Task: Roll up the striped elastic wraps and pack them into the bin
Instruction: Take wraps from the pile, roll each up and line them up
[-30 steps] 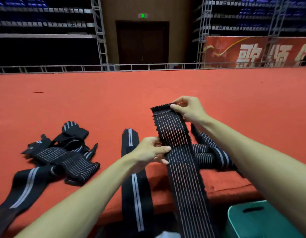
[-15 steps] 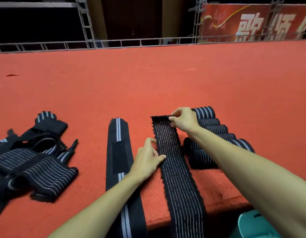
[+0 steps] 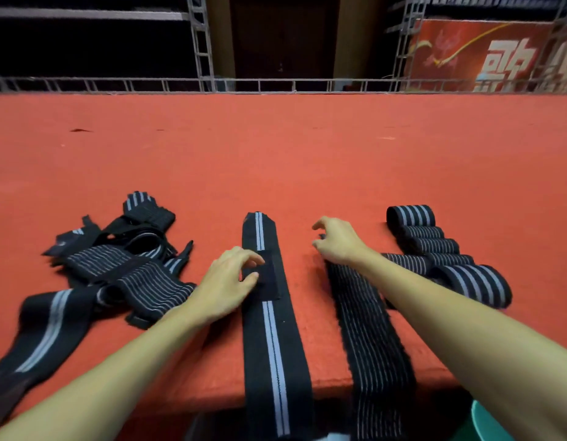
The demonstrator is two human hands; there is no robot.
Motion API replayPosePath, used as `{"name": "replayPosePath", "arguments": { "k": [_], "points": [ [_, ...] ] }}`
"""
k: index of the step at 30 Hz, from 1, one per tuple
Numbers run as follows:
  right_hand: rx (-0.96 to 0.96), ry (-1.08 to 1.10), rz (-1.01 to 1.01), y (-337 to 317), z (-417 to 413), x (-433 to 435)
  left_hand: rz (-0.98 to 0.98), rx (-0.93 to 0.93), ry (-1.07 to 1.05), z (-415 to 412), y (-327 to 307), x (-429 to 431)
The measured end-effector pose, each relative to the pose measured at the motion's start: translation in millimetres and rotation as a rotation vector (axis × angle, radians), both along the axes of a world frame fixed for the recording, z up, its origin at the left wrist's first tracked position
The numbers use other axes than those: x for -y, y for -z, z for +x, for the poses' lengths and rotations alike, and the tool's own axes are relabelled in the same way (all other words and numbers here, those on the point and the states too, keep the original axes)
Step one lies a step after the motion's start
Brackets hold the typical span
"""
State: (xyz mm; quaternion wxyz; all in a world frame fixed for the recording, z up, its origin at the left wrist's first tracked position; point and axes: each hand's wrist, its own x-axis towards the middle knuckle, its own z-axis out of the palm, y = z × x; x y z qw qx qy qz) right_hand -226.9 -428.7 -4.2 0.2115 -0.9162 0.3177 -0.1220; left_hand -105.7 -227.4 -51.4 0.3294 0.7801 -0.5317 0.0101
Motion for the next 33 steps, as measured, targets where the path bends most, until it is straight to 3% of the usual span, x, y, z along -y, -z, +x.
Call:
{"name": "replayPosePath", "arguments": {
  "k": [7,10,13,18,23,28,33],
  "points": [
    [-0.019,-0.312,0.045,1,52,-93,-0.148,0.232,-0.260,33,-2,-101],
    [0.002,-0.389,0.083,2,79,-127,-0.236,0.213,-0.431,51,6,-127],
    [-0.108,-0.397,0.091,10,102,-152,-0.219,0.099,-0.480,64,24,-141],
    [-0.246,-0.301,0.221,18,118,-172,-0.085,0.180,-0.448,65,39,-143],
    [0.112,-0.330,0.496,8,107,-170,-0.078,0.191,-0.415,61,35,-146],
    [0.317,-0.283,0.370,-8,82,-146,-0.064,0.203,-0.317,49,29,-141],
    [0.287,-0.183,0.183,-24,47,-116,-0.064,0.261,-0.266,30,14,-117]
  ]
}}
